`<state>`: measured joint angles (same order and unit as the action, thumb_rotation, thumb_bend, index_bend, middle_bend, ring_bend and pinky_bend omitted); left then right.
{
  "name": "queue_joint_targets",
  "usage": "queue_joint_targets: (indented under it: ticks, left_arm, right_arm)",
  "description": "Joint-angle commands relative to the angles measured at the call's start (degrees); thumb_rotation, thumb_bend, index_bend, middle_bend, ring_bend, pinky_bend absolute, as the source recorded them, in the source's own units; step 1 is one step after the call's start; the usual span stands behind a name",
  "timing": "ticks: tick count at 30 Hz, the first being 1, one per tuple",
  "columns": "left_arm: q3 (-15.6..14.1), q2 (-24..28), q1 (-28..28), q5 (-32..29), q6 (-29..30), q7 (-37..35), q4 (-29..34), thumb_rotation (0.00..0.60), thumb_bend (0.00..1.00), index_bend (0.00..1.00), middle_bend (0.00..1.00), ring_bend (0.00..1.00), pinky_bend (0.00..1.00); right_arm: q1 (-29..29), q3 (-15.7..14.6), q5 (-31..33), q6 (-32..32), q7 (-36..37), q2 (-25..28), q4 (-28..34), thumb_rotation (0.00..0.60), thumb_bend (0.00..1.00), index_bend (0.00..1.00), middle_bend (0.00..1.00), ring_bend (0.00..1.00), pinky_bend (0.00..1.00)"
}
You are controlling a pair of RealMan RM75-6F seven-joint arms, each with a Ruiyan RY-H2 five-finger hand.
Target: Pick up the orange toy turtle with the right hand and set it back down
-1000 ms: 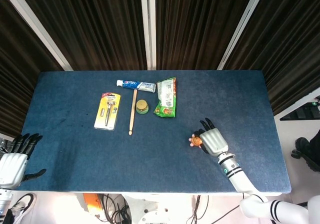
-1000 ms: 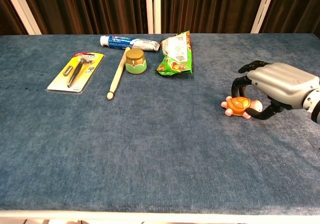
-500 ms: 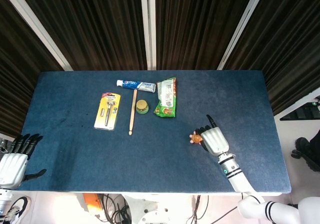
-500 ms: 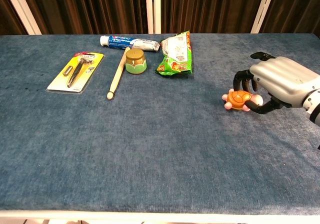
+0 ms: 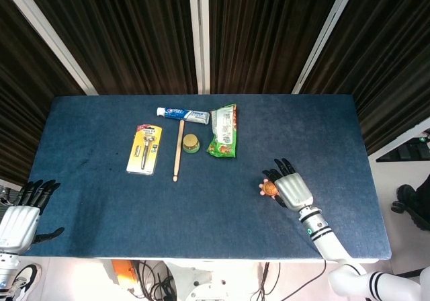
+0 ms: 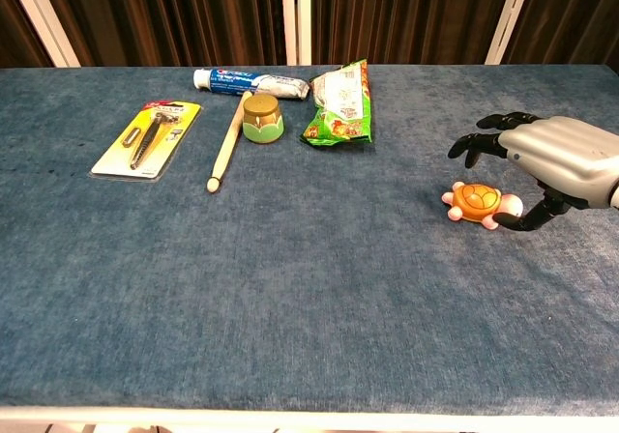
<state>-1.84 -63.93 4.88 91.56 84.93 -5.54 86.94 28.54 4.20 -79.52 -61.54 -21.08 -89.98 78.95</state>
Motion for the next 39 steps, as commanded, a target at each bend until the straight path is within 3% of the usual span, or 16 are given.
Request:
queue_joint_targets:
  ticks: [1,8,13,18,21,26,28,29,33,36,39]
  left_arm:
    - [0.0,0.0,0.0,0.0,0.0,0.0,0.0,0.6,0.0,0.1,0.06,0.0,0.0]
    - [-0.1,-0.1,-0.1,-0.1,0.0,-0.5,-0.3,0.6,0.0,0.1,0.06,0.0,0.0]
    - [-0.1,-0.1,-0.1,-0.1,0.0,-0.8,-0.6,0.6,0.0,0.1,0.06,0.0,0.0]
    - [-0.1,-0.1,-0.1,-0.2,-0.1,-1.0,-0.8,0.6,0.0,0.1,0.06,0.0,0.0]
    - [-0.1,-0.1,-0.1,-0.2,0.0,-1.1,-0.8,0.6,0.0,0.1,0.06,0.0,0.0]
    - [-0.1,0.0,-0.1,-0.1,0.0,-1.0,-0.7,0.6,0.0,0.1,0.06,0.0,0.0]
    - [-0.1,0.0,-0.1,-0.1,0.0,-1.0,-0.7,0.6,0.0,0.1,0.06,0.0,0.0]
    - [-0.1,0.0,-0.1,-0.1,0.0,-0.9,-0.7,0.6,0.0,0.1,0.06,0.0,0.0]
    - [-0.1,0.0,0.0,-0.1,-0.1,-0.9,-0.6,0.6,0.0,0.1,0.06,0.0,0.0]
    - [-0.1,0.0,0.0,-0.1,-0.2,-0.9,-0.6,0.6,0.0,0.1,0.06,0.0,0.0]
    - [-0.1,0.0,0.1,-0.1,-0.4,-0.9,-0.6,0.6,0.0,0.1,0.06,0.0,0.0]
  right_arm:
    - [0.0,-0.2,-0.6,-0.6,0.2,0.1,0.4,0.6,0.13,0.19,0.28,0.0,0.0]
    - [0.3,-0.4,-0.7,-0.4,-0.2,-0.5,0.0,0.6,0.25,0.32,0.4,0.01,0.0]
    - [0.2,0.0,0.0,-1.0,-1.4,-1.9,-1.3,0.6,0.3,0.48,0.48,0.1,0.0]
    - [-0.2,0.7,0.0,-3.2,-1.8,-4.0,-3.2,0.6,0.35,0.8,0.71,0.27,0.0]
    - [-0.5,0.8,-1.2,-5.3,-1.4,-5.4,-5.0,0.6,0.42,0.98,0.85,0.38,0.0]
    - [-0.6,0.8,-1.9,-6.3,-0.6,-6.1,-6.5,0.6,0.44,1.0,0.87,0.4,0.0]
    - [-0.6,0.7,-2.2,-6.2,-0.4,-5.9,-6.6,0.6,0.41,0.96,0.83,0.39,0.0]
    - [-0.6,0.5,-2.1,-5.8,-0.3,-5.6,-6.4,0.6,0.34,0.89,0.78,0.36,0.0]
    - [0.0,0.2,-0.8,-2.6,-0.3,-2.8,-3.9,0.6,0.05,0.43,0.4,0.1,0.0]
    - [0.5,0.8,1.0,-0.5,-0.8,-0.3,-1.1,0.6,0.0,0.2,0.22,0.0,0.0]
    - [0.7,0.9,2.5,1.1,-1.5,1.4,1.0,0.6,0.0,0.14,0.17,0.0,0.0]
